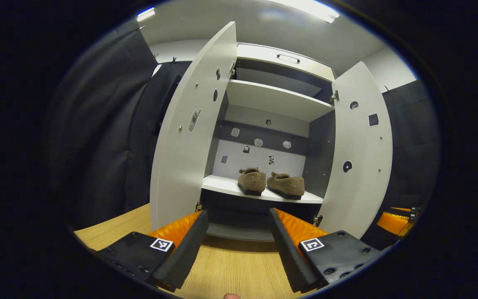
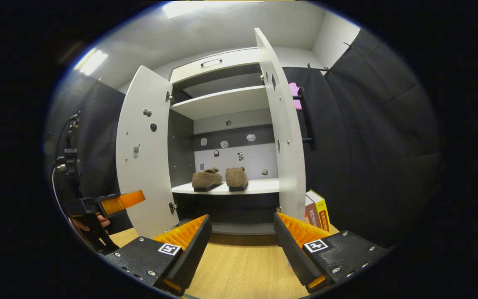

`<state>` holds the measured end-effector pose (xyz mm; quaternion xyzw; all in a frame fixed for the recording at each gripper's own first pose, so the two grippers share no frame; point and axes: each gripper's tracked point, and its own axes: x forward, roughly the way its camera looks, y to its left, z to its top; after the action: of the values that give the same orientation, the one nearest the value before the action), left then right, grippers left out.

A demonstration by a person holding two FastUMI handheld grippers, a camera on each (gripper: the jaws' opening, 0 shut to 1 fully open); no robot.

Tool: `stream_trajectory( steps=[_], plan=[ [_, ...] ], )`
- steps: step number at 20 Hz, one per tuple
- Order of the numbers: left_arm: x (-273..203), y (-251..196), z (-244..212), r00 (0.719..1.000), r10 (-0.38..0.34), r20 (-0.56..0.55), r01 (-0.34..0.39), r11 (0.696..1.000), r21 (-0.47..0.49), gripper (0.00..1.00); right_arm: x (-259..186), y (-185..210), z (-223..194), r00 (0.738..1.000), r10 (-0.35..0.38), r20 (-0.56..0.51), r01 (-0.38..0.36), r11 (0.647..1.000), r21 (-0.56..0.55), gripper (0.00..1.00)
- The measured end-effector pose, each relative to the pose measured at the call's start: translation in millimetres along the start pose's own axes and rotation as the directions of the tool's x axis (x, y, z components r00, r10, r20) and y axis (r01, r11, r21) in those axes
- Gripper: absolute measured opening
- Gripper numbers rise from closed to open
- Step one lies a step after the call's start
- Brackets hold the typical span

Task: Grab one shoe with the right hand and put it into the shoe cabinet, grab the other shoe with the left hand and put it into the shoe cabinet; then close the right door with the right hand and the left door with the left hand.

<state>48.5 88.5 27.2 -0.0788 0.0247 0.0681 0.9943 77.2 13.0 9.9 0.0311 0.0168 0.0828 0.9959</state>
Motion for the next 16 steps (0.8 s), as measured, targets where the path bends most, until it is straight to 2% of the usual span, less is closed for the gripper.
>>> stream_trajectory(
  steps=[3,4,5,6,7,11,12,13,16],
  plan=[
    [-10.7,-3.3,-6.4,1.0,-0.003,0.006,0.003,1.0,0.012,0.95,10.4,-40.2,31.8,0.997,-0.07,0.025,0.071,0.997,-0.039,0.93],
    [-13.7,-4.8,-8.7,1.0,-0.008,0.004,0.008,1.0,0.007,0.99,13.4,-56.9,46.4,0.994,-0.106,0.037,0.108,0.993,-0.047,0.92],
    [-13.7,-4.5,-12.2,1.0,-0.011,-0.007,0.011,1.0,-0.002,0.92,14.3,-77.1,62.2,0.988,-0.148,0.054,0.151,0.987,-0.057,0.92],
    [-15.8,-6.0,-15.4,1.0,-0.018,-0.016,0.018,1.0,-0.009,0.99,16.3,-93.9,80.6,0.98,-0.181,0.08,0.186,0.98,-0.067,0.92],
    [-16.6,-5.5,-16.1,1.0,-0.017,-0.018,0.017,1.0,-0.005,0.95,17.4,-109.1,97.9,0.972,-0.211,0.101,0.219,0.973,-0.07,0.92],
    [-20.9,-1.8,-14.1,1.0,-0.025,-0.002,0.025,0.999,0.039,0.95,33.9,-165.8,146.9,0.943,-0.3,0.142,0.314,0.945,-0.09,0.92],
    [-23.1,-0.7,-13.3,1.0,-0.021,0.002,0.021,0.998,0.052,0.99,41.0,-173.9,153.4,0.94,-0.311,0.138,0.323,0.943,-0.076,0.92],
    [-24.4,-0.4,-11.7,1.0,-0.019,0.006,0.019,0.998,0.067,0.95,49.4,-179.6,160.3,0.941,-0.311,0.134,0.32,0.946,-0.05,0.92],
    [-28.1,-0.8,-7.3,1.0,-0.01,0.026,0.008,0.995,0.102,0.95,79.3,-180.4,169.0,0.953,-0.278,0.122,0.28,0.96,-0.004,0.92]
  ],
)
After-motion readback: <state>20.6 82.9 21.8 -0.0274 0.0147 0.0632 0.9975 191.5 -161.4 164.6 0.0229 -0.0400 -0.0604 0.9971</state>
